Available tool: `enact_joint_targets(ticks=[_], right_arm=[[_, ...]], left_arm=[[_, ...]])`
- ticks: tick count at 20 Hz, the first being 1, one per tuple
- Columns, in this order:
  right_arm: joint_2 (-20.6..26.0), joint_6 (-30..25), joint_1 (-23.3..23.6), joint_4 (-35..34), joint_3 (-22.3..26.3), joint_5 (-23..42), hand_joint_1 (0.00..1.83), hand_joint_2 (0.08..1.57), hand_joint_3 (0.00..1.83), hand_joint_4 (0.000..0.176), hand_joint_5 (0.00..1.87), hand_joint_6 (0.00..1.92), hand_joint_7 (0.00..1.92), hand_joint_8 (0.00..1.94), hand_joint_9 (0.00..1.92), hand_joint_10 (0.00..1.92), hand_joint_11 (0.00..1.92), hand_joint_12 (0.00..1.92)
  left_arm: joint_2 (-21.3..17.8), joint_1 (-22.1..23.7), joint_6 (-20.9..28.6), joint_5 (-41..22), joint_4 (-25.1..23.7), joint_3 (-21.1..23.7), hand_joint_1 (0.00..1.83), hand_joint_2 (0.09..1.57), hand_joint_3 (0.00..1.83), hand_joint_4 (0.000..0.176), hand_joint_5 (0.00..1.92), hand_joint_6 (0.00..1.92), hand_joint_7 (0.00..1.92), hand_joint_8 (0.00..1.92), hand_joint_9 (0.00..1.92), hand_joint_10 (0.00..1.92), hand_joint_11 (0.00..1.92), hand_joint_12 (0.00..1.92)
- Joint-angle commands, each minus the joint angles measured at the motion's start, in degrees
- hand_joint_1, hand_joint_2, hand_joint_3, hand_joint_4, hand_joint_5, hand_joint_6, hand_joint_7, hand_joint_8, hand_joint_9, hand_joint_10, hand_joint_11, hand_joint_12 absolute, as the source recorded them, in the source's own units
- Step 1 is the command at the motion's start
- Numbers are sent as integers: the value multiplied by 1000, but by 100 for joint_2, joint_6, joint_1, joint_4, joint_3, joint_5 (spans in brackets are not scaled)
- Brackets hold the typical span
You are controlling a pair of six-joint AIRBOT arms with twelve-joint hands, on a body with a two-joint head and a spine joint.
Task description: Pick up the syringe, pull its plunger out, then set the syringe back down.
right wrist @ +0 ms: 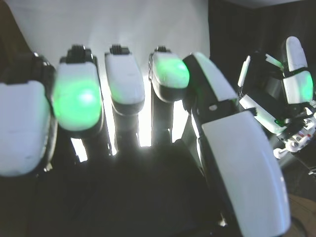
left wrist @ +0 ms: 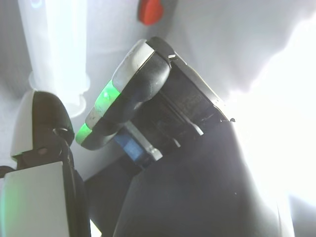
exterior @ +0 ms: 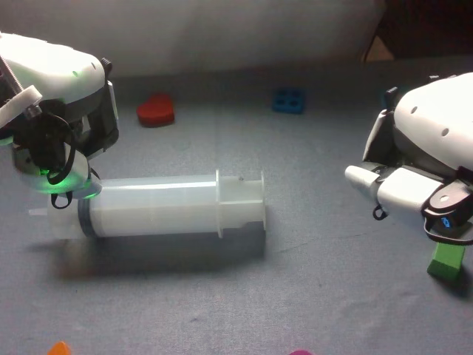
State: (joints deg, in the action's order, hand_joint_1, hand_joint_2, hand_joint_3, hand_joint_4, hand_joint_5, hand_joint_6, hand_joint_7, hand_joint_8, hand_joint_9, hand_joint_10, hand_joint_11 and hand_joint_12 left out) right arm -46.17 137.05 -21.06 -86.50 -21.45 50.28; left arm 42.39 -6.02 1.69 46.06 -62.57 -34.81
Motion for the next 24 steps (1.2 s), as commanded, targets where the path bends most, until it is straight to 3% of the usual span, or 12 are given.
enact_joint_targets(ticks=[1,3,9,14,20,24], right_arm=[[-2,-47,39,435,33,135,84,891,148,27,0,8,0,37,0,2,0,353],[-5,-78,35,436,44,138,69,950,32,23,0,0,8,2,0,0,0,329],[-5,-133,11,438,95,132,70,956,20,22,0,0,7,1,0,0,0,318],[11,-804,-86,953,99,231,67,959,11,23,0,0,12,1,0,0,0,338],[18,-1268,-305,1096,226,380,66,961,7,22,0,0,13,1,0,0,0,358],[-3,-2047,-310,1177,278,577,70,962,4,20,0,0,11,0,0,0,0,343]], left_arm=[[-8,31,-54,-63,-444,31,234,963,125,0,3,42,11,33,21,41,0,234],[-8,41,-54,-19,-485,45,225,1017,24,0,17,7,24,3,24,5,0,203],[-8,46,-55,80,-487,100,218,1018,14,0,23,6,28,3,26,4,0,199],[1,-155,8,113,-524,193,162,1039,15,0,24,3,28,2,27,2,0,196],[232,-767,1125,103,-1169,239,456,973,0,0,4,0,17,0,15,0,0,162],[420,-1204,1754,223,-1714,238,570,971,0,0,0,0,0,0,0,0,0,117]])
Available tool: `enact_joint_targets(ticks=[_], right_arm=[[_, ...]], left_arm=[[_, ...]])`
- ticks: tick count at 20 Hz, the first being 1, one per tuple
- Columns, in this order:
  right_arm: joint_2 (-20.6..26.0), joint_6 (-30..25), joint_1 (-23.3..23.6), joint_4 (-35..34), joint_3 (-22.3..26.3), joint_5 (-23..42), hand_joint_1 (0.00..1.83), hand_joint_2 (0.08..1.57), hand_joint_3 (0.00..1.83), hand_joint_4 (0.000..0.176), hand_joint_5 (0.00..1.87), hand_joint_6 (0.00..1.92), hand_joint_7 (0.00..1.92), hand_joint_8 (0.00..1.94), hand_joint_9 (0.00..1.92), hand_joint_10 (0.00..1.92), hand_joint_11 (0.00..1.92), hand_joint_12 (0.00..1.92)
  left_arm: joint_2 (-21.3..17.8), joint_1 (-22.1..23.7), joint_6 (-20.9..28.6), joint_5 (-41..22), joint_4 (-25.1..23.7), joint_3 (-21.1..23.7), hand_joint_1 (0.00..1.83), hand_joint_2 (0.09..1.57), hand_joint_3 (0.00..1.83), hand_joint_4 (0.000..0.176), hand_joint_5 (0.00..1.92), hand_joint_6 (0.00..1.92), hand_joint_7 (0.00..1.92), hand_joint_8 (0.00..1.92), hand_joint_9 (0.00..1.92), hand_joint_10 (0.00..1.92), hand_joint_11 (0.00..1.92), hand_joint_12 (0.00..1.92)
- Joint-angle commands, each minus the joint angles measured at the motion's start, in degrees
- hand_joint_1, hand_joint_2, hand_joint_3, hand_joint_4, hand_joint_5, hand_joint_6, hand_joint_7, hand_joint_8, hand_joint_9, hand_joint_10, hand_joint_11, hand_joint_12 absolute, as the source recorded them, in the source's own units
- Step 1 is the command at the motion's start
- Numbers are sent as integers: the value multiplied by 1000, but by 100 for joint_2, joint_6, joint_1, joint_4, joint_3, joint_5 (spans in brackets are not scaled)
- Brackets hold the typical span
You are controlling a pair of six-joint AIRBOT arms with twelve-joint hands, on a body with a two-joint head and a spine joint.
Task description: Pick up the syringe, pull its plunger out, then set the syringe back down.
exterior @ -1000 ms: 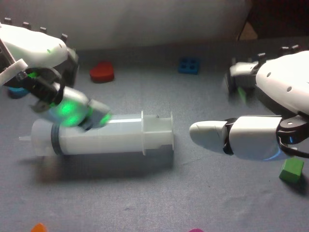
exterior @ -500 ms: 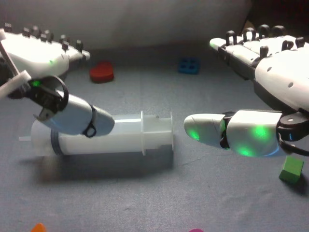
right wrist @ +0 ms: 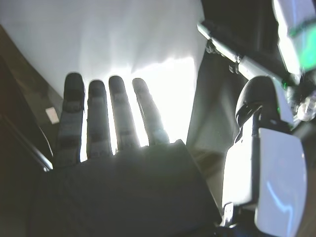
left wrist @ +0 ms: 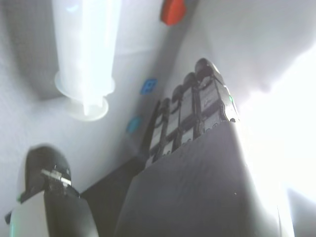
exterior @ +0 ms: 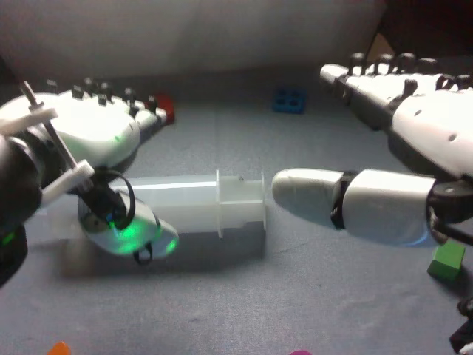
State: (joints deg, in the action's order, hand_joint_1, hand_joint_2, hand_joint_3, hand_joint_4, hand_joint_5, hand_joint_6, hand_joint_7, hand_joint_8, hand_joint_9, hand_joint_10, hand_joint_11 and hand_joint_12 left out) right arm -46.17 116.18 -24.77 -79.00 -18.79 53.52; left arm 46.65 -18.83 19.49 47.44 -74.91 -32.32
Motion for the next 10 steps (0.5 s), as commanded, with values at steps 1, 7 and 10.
enact_joint_targets(ticks=[1,7,10], right_arm=[[31,-267,73,428,34,264,71,963,4,20,0,0,10,0,0,0,0,340],[83,-979,37,427,29,287,70,962,3,20,0,0,10,0,0,0,0,338],[80,-1080,-3,426,-47,366,75,959,1,20,0,0,10,0,0,0,0,339]], left_arm=[[63,-13,83,139,-619,-22,598,975,0,0,0,0,0,0,0,0,0,112],[635,-397,483,737,-972,-184,674,990,6,0,0,0,0,0,0,0,0,100],[993,-585,790,1091,-1081,-344,680,995,7,0,0,0,0,0,0,0,0,99]])
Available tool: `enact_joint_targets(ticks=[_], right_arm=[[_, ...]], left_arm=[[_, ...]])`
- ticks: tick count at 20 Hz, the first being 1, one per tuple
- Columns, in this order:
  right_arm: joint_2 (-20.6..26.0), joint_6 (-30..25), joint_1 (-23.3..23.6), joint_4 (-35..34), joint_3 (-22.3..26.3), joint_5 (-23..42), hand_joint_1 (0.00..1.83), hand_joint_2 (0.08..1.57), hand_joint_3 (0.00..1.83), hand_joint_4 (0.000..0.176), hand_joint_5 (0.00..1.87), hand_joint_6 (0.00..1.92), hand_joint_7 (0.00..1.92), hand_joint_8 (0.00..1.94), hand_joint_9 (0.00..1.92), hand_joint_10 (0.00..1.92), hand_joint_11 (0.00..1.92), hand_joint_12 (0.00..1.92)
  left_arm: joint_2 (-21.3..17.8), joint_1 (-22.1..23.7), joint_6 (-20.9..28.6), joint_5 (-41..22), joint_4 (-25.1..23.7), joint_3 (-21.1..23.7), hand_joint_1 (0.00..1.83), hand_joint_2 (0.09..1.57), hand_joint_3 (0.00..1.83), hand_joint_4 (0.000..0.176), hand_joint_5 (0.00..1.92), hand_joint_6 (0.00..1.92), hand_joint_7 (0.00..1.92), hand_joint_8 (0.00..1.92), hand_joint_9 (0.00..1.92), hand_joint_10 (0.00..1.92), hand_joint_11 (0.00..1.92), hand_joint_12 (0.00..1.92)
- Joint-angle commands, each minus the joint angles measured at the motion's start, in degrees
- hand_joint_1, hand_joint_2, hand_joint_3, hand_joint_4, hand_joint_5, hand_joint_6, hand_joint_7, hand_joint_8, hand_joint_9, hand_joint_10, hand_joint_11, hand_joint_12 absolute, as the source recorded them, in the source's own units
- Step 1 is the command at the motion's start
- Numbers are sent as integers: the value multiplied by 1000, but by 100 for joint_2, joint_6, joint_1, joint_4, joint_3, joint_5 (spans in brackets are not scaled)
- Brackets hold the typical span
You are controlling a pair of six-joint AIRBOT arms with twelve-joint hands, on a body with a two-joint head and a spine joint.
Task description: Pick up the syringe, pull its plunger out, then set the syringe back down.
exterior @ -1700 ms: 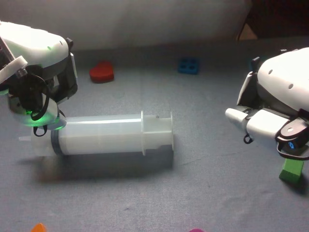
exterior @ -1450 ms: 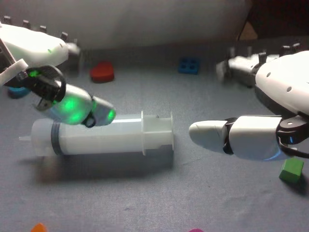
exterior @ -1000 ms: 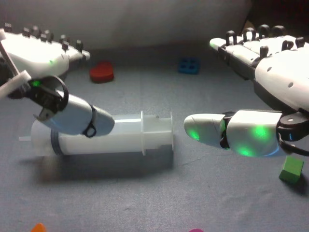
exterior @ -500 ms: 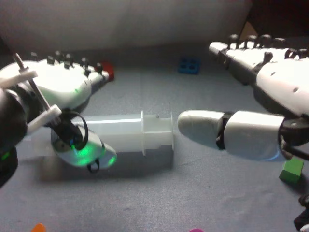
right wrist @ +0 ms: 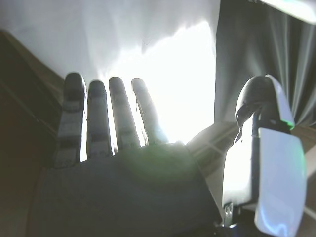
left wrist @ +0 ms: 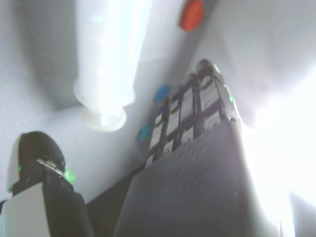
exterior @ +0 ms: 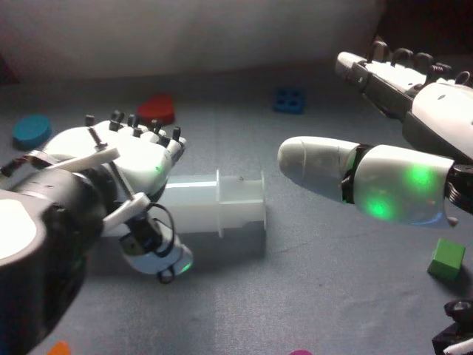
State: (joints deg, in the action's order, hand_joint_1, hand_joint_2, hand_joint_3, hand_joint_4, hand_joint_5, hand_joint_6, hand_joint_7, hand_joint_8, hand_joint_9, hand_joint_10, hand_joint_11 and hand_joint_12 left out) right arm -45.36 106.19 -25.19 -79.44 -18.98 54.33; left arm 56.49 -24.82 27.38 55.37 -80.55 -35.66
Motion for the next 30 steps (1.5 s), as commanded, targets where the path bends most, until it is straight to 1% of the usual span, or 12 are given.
enact_joint_targets(ticks=[1,3,4,5,10,14,17,20,24,30], right_arm=[[0,-91,18,470,-70,284,75,959,1,20,0,0,10,0,0,0,0,339],[-12,-70,-51,510,-164,233,75,959,1,17,0,0,11,1,0,0,0,342],[-29,-70,-97,654,-207,216,75,960,1,17,0,0,13,1,0,0,0,356],[-72,-123,-207,1019,-281,189,78,960,1,16,0,0,9,0,0,0,0,355],[-215,-124,-433,1640,-322,69,77,959,0,17,0,0,9,0,0,0,0,352],[-330,-167,-525,1750,-320,110,78,960,0,17,0,0,9,0,0,0,0,355],[-353,-202,-557,1789,-318,149,76,957,0,17,0,0,9,1,0,0,0,352],[-365,-217,-568,1832,-306,179,73,952,0,16,0,0,9,0,0,0,0,350],[-367,-222,-570,1836,-281,185,72,951,0,17,0,0,11,1,0,0,0,352],[-370,-222,-584,1837,-276,189,70,952,0,16,0,0,10,2,0,0,0,329]], left_arm=[[120,-27,88,374,-517,-76,680,995,7,0,0,0,0,0,0,0,0,99],[322,-61,161,514,-516,-205,679,993,6,0,0,0,0,0,0,0,0,98],[428,-69,191,591,-516,-275,678,993,5,0,0,0,0,0,0,0,0,98],[537,-79,199,656,-485,-359,676,993,5,0,0,0,0,0,0,0,0,98],[782,-227,220,837,-456,-592,666,988,2,0,0,0,0,0,0,0,0,96],[875,-351,269,854,-455,-765,652,982,0,0,0,0,0,0,0,0,0,95],[950,-414,399,854,-417,-930,647,985,0,0,0,0,1,0,0,0,0,94],[1058,-452,417,833,-417,-1108,646,984,0,0,0,0,0,0,0,0,0,99],[1205,-566,510,727,-558,-1366,646,984,0,0,0,0,0,0,0,0,0,103],[1467,-616,540,645,-610,-1686,675,985,0,0,0,0,0,0,0,0,0,103]])
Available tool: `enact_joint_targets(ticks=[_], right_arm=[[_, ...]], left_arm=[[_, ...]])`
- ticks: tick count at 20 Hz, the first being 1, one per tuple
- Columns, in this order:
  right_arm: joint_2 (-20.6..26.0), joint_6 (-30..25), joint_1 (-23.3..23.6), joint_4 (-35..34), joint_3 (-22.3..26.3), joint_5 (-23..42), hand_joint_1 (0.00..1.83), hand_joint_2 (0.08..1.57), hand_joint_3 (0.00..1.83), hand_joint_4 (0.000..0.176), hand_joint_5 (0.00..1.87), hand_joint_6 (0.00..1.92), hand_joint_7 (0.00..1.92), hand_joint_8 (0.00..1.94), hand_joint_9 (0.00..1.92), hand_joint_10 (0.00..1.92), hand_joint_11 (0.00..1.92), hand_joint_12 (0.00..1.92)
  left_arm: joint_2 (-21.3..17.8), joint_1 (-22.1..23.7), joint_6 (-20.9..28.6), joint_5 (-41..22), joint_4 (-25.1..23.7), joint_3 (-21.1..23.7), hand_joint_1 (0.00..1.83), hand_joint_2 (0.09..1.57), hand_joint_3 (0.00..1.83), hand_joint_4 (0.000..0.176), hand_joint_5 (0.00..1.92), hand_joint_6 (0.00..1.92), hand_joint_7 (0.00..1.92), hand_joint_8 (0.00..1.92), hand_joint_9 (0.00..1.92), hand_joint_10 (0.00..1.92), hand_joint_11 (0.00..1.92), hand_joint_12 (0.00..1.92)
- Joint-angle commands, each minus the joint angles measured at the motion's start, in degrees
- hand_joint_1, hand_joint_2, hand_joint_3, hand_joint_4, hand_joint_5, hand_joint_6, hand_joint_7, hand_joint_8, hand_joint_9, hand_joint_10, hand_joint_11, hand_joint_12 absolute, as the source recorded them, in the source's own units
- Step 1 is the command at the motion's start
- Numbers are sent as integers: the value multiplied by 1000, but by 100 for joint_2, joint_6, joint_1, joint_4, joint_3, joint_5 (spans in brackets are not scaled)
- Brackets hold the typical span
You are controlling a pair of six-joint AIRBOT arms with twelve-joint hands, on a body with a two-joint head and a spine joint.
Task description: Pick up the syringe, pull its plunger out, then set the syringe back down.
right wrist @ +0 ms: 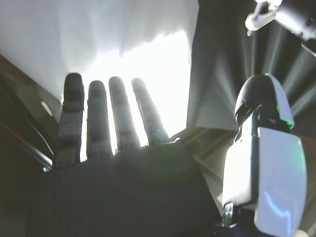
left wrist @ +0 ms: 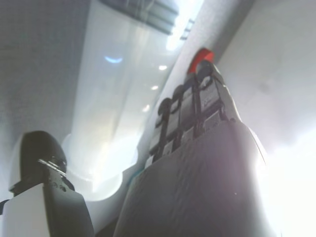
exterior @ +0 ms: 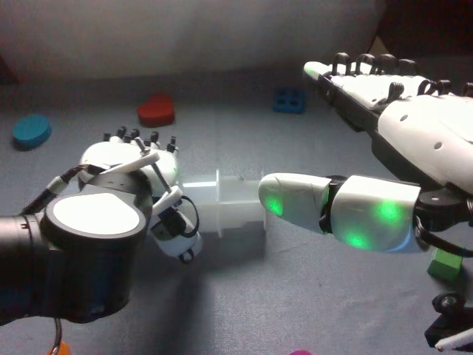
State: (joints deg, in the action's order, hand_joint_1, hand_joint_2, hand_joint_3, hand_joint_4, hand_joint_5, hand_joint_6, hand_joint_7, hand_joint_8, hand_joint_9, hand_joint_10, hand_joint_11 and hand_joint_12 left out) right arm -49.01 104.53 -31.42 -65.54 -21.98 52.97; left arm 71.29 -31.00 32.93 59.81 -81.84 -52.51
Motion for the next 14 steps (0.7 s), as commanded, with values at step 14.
enact_joint_targets(ticks=[14], right_arm=[[-30,-56,17,447,27,323,80,951,0,15,0,0,17,1,0,0,0,359]], left_arm=[[213,-222,287,42,-687,-363,689,976,0,0,9,2,0,0,1,0,0,118]])
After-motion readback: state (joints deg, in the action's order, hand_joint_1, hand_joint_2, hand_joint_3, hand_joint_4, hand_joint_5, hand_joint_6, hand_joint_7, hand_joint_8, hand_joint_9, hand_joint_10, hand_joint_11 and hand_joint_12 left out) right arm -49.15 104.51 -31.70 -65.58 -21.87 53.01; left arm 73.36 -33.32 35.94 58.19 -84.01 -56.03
